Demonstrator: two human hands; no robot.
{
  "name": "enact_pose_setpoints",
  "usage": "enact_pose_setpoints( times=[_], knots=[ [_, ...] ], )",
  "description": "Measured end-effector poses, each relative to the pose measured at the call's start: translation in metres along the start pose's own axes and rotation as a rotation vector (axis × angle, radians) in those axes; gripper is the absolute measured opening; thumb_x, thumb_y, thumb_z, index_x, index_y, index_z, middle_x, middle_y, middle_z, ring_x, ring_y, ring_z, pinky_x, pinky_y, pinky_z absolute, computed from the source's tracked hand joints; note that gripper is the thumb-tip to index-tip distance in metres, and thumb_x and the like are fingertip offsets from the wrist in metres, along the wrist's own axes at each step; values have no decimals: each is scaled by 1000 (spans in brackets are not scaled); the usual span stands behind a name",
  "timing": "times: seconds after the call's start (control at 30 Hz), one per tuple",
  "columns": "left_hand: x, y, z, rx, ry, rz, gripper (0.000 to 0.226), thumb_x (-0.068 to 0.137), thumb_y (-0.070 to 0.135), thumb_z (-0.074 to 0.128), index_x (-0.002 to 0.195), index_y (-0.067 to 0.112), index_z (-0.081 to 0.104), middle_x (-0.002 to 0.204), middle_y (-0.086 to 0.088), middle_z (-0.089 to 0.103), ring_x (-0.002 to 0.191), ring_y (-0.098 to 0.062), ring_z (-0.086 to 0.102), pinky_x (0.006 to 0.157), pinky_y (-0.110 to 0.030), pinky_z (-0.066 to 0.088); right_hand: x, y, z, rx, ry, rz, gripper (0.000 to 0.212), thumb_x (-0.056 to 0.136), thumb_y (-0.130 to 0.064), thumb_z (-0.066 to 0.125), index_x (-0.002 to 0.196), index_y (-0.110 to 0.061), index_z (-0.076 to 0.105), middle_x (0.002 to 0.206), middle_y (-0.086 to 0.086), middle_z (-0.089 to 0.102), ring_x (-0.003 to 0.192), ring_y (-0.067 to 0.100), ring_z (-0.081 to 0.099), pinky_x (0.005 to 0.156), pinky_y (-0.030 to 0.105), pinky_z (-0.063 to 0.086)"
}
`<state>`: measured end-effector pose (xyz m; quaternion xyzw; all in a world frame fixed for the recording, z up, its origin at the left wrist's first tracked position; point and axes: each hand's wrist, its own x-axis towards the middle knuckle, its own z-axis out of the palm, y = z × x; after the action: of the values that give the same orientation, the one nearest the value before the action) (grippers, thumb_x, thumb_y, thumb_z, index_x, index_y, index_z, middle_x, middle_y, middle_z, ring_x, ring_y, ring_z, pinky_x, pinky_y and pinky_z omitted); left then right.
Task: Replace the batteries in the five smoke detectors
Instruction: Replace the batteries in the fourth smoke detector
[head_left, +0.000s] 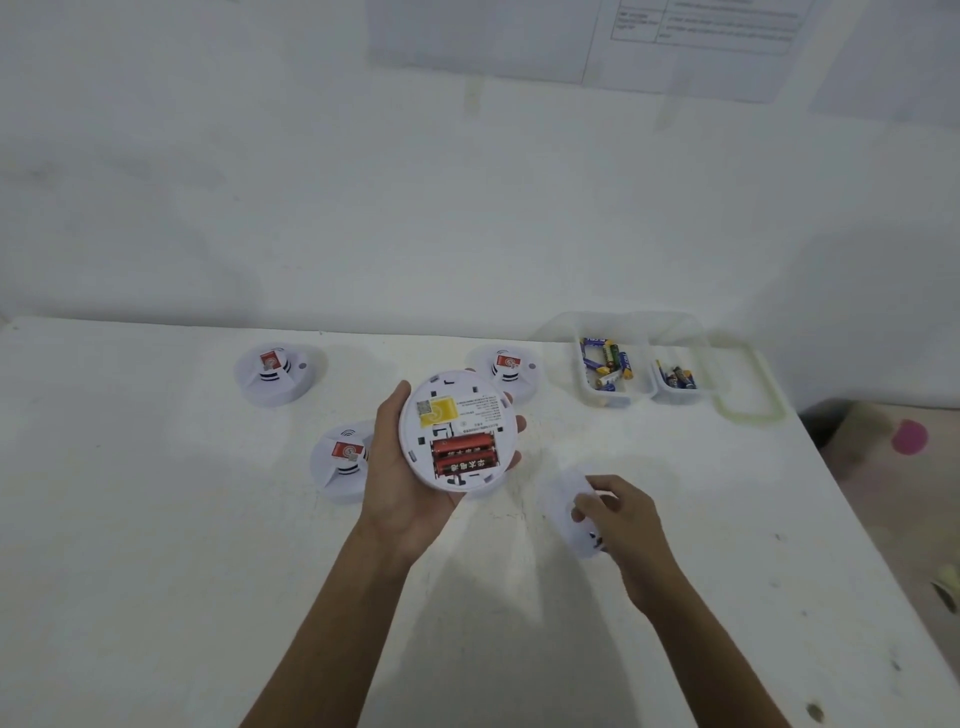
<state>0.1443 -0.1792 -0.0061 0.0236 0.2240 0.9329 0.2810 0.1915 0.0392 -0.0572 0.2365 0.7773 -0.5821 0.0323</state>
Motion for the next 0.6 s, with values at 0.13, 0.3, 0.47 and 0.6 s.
enact_pose_setpoints(
  times=[0.13, 0.3, 0.47, 0.6],
  knots=[
    [1, -1, 1, 11, -4, -14, 71, 77, 50, 64, 137, 17, 46, 132, -21, 56, 118, -45, 55, 89, -56, 50, 12, 25, 3, -281, 42, -22, 7, 83, -11, 62, 88, -10, 67, 81, 4, 69, 72, 17, 64, 58, 21, 47],
    [0, -3, -1, 3, -5, -27, 76, 75, 50, 66, 140, 16, 43, 134, -21, 55, 120, -45, 53, 90, -56, 49, 16, 49, 11, -610, 221, -184, 17, 88, -23, 56, 85, -9, 65, 81, 4, 63, 73, 19, 55, 62, 22, 41],
    [1, -6, 0, -9, 5, -48, 76, 74, 50, 68, 139, 18, 45, 133, -20, 54, 122, -45, 51, 98, -59, 44, 18, 54, 8, -783, 284, -255, 27, 89, -29, 61, 108, -11, 66, 106, 7, 64, 90, 19, 55, 76, 24, 45],
    [2, -8, 0, -42, -6, -46, 69, 81, 52, 56, 140, 19, 43, 134, -21, 53, 123, -46, 49, 99, -59, 43, 6, 15, 11, -564, 275, -307, 29, 88, -28, 63, 113, -13, 65, 114, 6, 60, 97, 22, 60, 86, 35, 52]
  ],
)
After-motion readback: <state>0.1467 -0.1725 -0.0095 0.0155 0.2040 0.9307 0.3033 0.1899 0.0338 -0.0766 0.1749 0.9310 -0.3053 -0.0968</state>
